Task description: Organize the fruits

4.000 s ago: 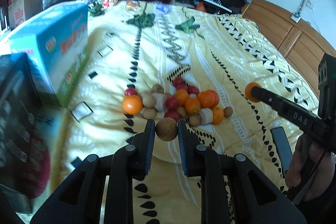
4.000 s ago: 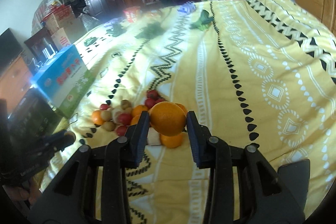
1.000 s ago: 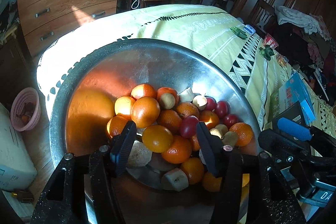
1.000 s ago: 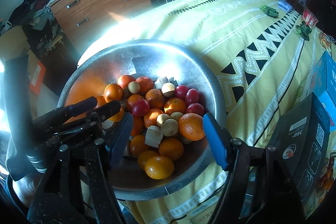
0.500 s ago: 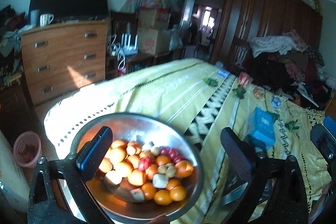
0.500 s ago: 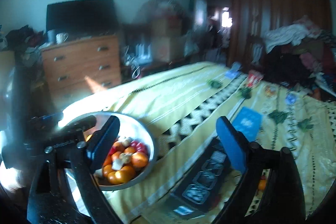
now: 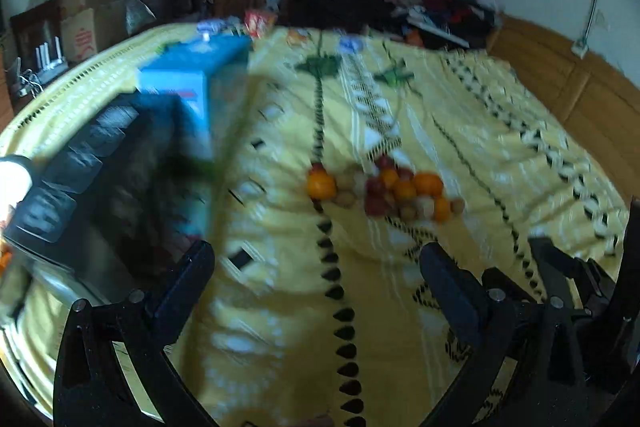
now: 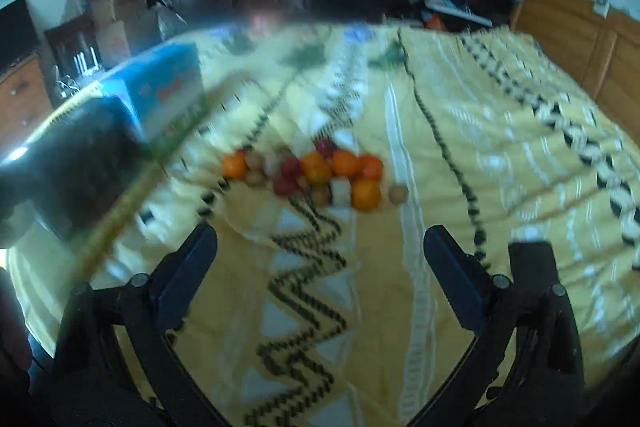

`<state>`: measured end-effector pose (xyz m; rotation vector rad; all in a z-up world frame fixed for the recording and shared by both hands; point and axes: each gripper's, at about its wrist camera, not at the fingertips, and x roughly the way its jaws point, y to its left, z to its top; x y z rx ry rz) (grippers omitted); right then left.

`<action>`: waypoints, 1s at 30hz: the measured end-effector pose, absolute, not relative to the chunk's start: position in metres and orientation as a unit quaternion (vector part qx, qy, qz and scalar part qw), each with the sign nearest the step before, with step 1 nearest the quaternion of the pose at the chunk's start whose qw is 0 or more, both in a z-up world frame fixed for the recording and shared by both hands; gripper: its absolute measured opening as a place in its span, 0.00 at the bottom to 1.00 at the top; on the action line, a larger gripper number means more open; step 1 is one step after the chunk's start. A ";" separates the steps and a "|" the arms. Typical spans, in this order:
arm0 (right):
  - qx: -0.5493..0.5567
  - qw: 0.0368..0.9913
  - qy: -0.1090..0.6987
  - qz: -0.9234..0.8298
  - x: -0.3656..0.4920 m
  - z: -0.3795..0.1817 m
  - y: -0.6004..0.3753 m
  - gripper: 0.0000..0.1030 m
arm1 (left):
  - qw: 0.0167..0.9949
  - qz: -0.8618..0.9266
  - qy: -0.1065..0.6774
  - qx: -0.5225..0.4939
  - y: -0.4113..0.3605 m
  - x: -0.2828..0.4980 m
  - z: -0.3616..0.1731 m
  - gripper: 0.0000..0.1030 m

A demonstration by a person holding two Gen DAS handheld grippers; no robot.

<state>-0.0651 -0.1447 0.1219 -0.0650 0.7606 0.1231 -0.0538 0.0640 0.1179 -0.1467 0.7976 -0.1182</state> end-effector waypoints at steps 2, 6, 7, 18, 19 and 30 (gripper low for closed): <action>-0.032 0.911 0.409 0.046 -0.054 0.090 -0.160 1.00 | 0.902 -0.053 0.425 -0.059 0.046 -0.043 0.082 1.00; -0.039 0.885 0.462 0.036 -0.024 0.049 -0.179 1.00 | 0.882 -0.023 0.469 -0.026 0.031 -0.026 0.032 1.00; -0.035 0.879 0.473 0.036 -0.019 0.044 -0.183 1.00 | 0.878 -0.017 0.477 -0.023 0.029 -0.023 0.023 1.00; -0.004 0.881 0.471 0.041 -0.017 0.021 -0.194 1.00 | 0.891 0.014 0.453 -0.008 0.022 -0.025 0.006 1.00; -0.004 0.882 0.469 0.041 -0.016 0.020 -0.194 1.00 | 0.893 0.014 0.451 -0.007 0.022 -0.025 0.006 1.00; -0.001 0.885 0.463 0.046 -0.016 0.019 -0.196 1.00 | 0.896 0.013 0.443 -0.008 0.022 -0.023 0.004 1.00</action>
